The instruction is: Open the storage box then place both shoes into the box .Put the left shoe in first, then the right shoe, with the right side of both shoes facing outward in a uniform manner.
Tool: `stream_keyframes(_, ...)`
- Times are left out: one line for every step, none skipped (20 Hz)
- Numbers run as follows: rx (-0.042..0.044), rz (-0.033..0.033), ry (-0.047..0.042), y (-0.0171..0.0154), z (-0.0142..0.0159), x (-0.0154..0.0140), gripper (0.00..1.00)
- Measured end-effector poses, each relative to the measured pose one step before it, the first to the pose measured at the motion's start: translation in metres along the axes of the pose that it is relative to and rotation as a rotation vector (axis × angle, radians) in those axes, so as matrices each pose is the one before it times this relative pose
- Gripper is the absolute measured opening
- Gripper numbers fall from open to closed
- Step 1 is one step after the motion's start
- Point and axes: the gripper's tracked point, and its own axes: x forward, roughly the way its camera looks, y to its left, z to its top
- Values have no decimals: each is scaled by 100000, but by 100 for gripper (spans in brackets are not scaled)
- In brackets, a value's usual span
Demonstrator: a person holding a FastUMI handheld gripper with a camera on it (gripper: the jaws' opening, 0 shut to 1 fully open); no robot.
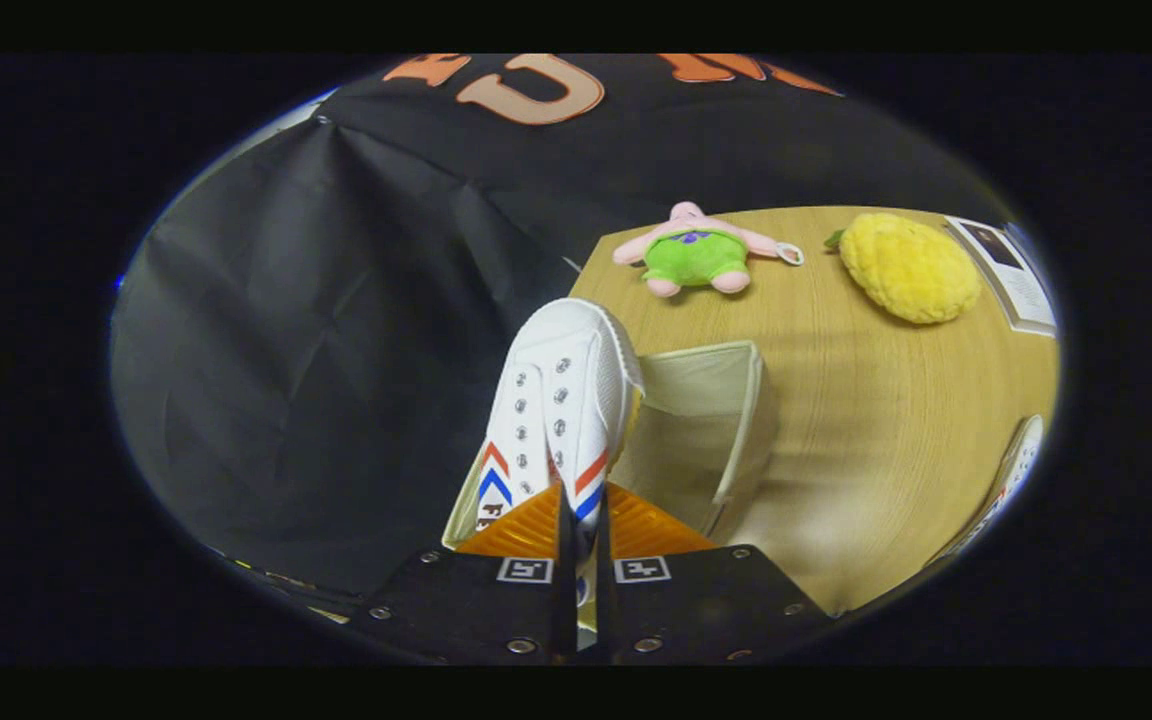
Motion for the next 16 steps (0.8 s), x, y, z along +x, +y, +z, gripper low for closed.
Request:
stream_keyframes(-2034, -1789, 1882, -258, -560, -109, 8)
stream_keyframes(-1650, -1540, 1528, -141, -314, 153, 8)
stream_keyframes(-1977, -1987, 580, -167, -107, 171, 8)
stream_keyframes(-1151, -2349, 264, -211, -104, -15, 8)
stream_keyframes(-1638, -1677, -66, 39, -139, -15, 9)
stream_keyframes(-2050, 290, 15, -12, -201, 21, 10)
stream_keyframes(-1893, 2281, 1062, 101, -486, 55, 14)
stream_keyframes(315, 3968, 229, 637, 55, -636, 19)
stream_keyframes(910, 2859, -1846, 379, 306, 123, 23)
stream_keyframes(1423, 1820, -2931, -38, 754, -1155, 27)
stream_keyframes(1658, 1244, -2824, 3, 539, -1378, 37)
stream_keyframes(1839, 667, -2316, -254, 461, -1151, 42)
stream_keyframes(1524, 737, -2644, -433, 666, -1139, 55)
stream_keyframes(1474, 48, -2960, -757, 722, -1079, 61)
stream_keyframes(1179, -119, -2893, -782, 682, -1114, 70)
stream_keyframes(1202, -1063, -3026, -975, 686, -1269, 74)
